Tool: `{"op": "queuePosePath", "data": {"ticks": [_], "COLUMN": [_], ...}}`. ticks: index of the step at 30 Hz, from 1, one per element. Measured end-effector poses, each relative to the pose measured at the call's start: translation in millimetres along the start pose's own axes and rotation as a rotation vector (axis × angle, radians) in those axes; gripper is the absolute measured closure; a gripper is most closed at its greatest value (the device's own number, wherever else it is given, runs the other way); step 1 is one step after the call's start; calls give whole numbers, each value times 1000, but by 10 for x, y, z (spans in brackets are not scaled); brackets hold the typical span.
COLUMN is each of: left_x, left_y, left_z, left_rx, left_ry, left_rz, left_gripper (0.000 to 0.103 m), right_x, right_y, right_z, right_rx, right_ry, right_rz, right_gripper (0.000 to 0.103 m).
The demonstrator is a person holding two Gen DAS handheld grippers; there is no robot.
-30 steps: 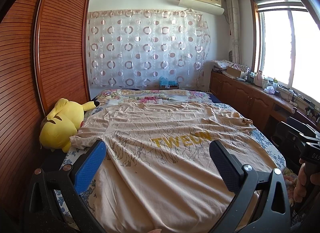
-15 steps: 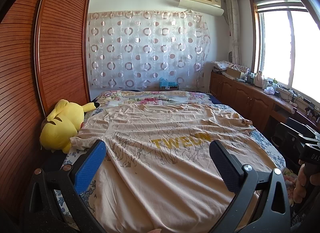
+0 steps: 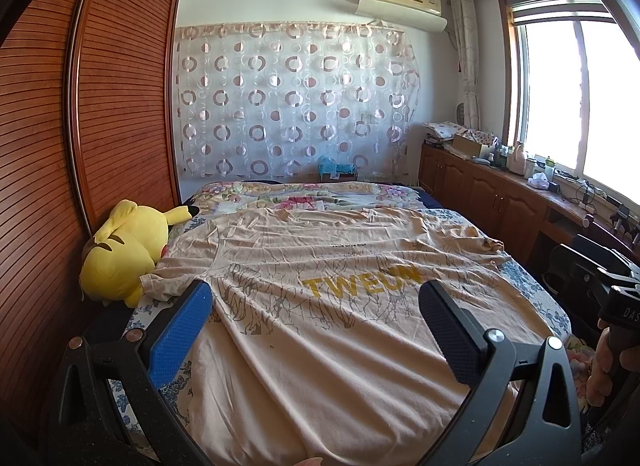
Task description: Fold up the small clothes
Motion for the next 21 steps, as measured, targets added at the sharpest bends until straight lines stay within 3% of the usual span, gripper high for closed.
{"op": "queuePosePath", "data": {"ticks": [21], "left_x": [1], "left_y": [10], "left_z": [-26], "left_rx": [0], "left_ry": [12], "left_rz": [-10], "left_gripper": [0], "right_x": [-4], "right_y": [-30], "right_z": [-41], "right_rx": [9], "right_ry": [-3], "right_rz": [1], "right_gripper": [0]}}
Point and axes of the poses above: each gripper's, at about its wrist camera, not at the fingertips, and y roughly against the way its jaws point, z to its right, x to its top, the point moved 3 cm from there along -y, roughly the way its jaws point, and after that the axes turned 14 degrees about -x, right-handed, at the moved point
